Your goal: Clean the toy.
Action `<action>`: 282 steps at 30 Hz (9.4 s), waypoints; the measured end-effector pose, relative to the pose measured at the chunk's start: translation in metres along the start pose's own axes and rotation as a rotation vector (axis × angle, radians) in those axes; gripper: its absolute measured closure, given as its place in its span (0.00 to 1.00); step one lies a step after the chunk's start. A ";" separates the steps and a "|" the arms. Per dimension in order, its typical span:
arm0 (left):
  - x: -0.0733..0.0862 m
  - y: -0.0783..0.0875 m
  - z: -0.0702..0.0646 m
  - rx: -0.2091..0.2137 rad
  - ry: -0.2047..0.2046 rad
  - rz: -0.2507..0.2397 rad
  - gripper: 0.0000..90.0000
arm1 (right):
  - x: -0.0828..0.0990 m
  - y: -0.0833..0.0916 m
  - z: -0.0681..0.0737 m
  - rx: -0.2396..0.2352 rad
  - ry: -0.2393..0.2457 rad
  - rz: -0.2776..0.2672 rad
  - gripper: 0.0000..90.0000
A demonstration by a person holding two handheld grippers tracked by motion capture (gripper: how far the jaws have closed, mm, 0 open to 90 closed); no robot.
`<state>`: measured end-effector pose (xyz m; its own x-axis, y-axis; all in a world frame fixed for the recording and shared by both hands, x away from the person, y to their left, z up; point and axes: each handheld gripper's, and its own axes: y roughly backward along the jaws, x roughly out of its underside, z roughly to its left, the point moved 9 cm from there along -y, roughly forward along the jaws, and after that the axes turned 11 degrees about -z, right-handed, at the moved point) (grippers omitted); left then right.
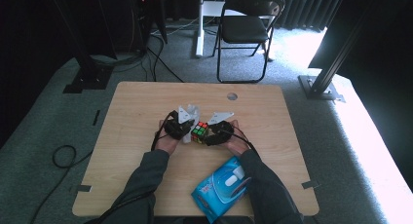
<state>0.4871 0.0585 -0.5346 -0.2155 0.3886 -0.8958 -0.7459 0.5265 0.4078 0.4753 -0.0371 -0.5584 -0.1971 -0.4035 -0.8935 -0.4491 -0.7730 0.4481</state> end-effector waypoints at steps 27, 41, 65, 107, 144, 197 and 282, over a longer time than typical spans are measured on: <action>0.019 0.021 -0.012 0.021 0.039 -0.017 0.95 | 0.000 0.002 -0.012 0.065 -0.052 -0.011 0.38; 0.028 0.014 -0.030 0.077 0.010 0.009 0.96 | -0.005 0.005 -0.016 0.078 -0.090 -0.050 0.38; 0.047 0.001 -0.049 0.132 -0.028 0.079 0.95 | -0.007 0.007 -0.018 0.078 -0.100 -0.066 0.38; 0.022 0.016 -0.035 0.103 -0.012 -0.004 0.95 | -0.002 0.004 -0.014 0.060 -0.090 -0.043 0.38; 0.055 -0.002 -0.036 0.131 0.026 0.093 0.95 | -0.009 0.009 -0.016 0.048 -0.128 -0.099 0.38; 0.048 -0.012 -0.039 0.115 0.007 0.072 0.94 | -0.016 0.014 -0.015 0.018 -0.147 -0.142 0.38; 0.081 0.022 0.038 -0.091 0.183 0.109 0.59 | 0.019 0.001 -0.026 0.102 -0.076 0.014 0.32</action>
<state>0.4775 0.1303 -0.5912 -0.4023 0.2910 -0.8680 -0.7643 0.4152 0.4934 0.4943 -0.0582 -0.5739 -0.2677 -0.3729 -0.8884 -0.5311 -0.7122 0.4590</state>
